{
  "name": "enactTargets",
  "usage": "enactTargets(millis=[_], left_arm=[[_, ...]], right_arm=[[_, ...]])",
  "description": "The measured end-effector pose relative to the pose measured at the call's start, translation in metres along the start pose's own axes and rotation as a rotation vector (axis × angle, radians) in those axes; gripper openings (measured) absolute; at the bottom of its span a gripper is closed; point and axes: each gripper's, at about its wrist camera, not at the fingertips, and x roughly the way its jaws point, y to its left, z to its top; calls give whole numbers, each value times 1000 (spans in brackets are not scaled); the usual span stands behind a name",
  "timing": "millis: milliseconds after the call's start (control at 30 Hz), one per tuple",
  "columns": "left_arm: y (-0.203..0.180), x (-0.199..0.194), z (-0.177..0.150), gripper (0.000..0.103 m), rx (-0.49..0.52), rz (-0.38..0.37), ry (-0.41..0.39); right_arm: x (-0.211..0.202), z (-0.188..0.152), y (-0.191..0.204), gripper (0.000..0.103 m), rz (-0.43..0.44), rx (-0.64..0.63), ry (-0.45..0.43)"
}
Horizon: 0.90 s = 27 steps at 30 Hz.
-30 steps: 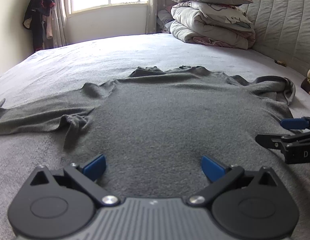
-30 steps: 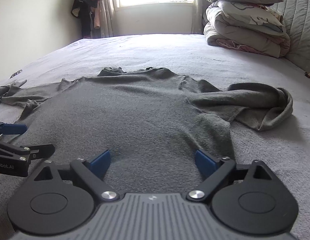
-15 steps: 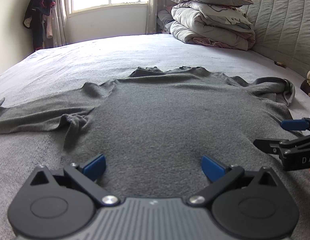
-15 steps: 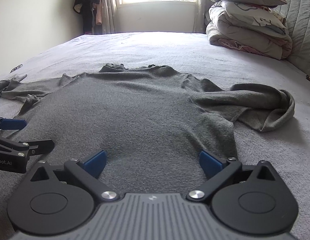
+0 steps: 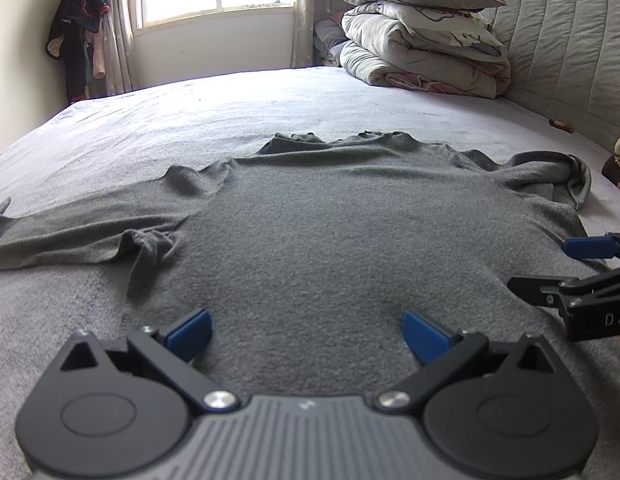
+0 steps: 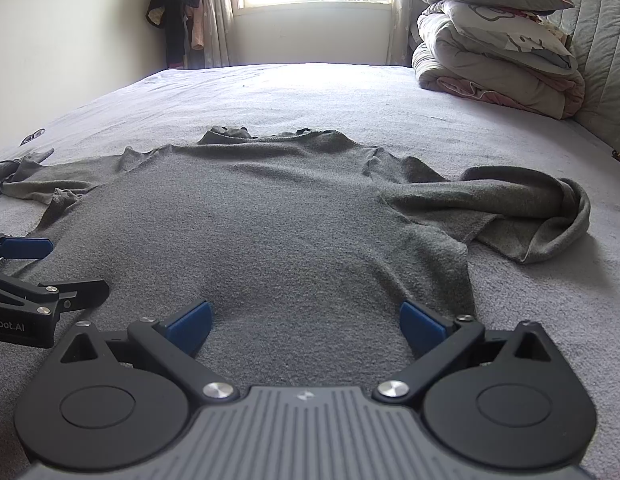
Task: Fold clothes
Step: 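Move the open right gripper to the bunched sleeve of the grey shirt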
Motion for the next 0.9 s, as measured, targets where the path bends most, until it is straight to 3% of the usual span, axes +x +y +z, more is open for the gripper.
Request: enactTargets(millis=[567, 900], left_arm=[[-2, 0, 2, 103, 5, 10, 7], [-10, -31, 8, 103, -12, -38, 2]], right_arm=[[1, 1, 4, 103, -23, -21, 9], [-13, 19, 5, 103, -43, -53, -24]])
